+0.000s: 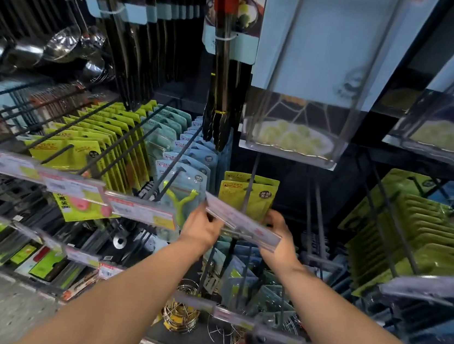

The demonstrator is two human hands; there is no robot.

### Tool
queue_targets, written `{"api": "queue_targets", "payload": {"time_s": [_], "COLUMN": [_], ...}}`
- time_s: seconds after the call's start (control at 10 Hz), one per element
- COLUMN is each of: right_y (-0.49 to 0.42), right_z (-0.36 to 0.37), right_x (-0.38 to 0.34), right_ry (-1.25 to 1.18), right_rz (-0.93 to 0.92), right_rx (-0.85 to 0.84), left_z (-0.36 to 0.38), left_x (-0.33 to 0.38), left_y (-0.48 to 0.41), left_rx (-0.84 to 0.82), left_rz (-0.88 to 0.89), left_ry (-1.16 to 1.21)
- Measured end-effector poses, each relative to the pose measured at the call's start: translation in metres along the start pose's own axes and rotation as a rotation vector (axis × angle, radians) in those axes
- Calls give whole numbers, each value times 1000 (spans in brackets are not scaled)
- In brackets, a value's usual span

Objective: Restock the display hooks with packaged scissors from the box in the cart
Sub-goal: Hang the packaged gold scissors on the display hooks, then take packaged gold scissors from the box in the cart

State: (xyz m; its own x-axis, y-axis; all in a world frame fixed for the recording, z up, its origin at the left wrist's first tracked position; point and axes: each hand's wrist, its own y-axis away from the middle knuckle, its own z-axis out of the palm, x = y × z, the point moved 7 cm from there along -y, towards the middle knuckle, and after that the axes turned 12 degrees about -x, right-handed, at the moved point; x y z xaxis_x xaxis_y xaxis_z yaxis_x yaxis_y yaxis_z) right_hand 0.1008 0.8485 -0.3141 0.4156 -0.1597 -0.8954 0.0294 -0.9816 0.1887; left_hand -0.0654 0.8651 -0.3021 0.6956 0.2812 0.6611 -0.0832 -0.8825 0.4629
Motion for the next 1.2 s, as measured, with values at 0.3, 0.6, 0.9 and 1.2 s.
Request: {"api": "queue_targets", "payload": {"time_s": [0.3, 0.6, 0.9, 1.2], "right_y": [99, 241, 395, 613], "right_z": [18, 7, -52, -121], "right_x": [-21, -1, 56, 134], "right_ry": [824, 983, 857, 695], "right_rz": [230, 430, 665, 934], "right_rx": [-86, -19, 200, 383], "left_z": [-4, 54, 179, 359], "left_x": [-31, -26, 30, 90], "left_y": [69, 165, 257, 403], "left_rx": [-36, -93, -243, -442], "left_rz": [267, 518, 848, 1137], "left_ry": [-587, -1008, -1097, -1202]}}
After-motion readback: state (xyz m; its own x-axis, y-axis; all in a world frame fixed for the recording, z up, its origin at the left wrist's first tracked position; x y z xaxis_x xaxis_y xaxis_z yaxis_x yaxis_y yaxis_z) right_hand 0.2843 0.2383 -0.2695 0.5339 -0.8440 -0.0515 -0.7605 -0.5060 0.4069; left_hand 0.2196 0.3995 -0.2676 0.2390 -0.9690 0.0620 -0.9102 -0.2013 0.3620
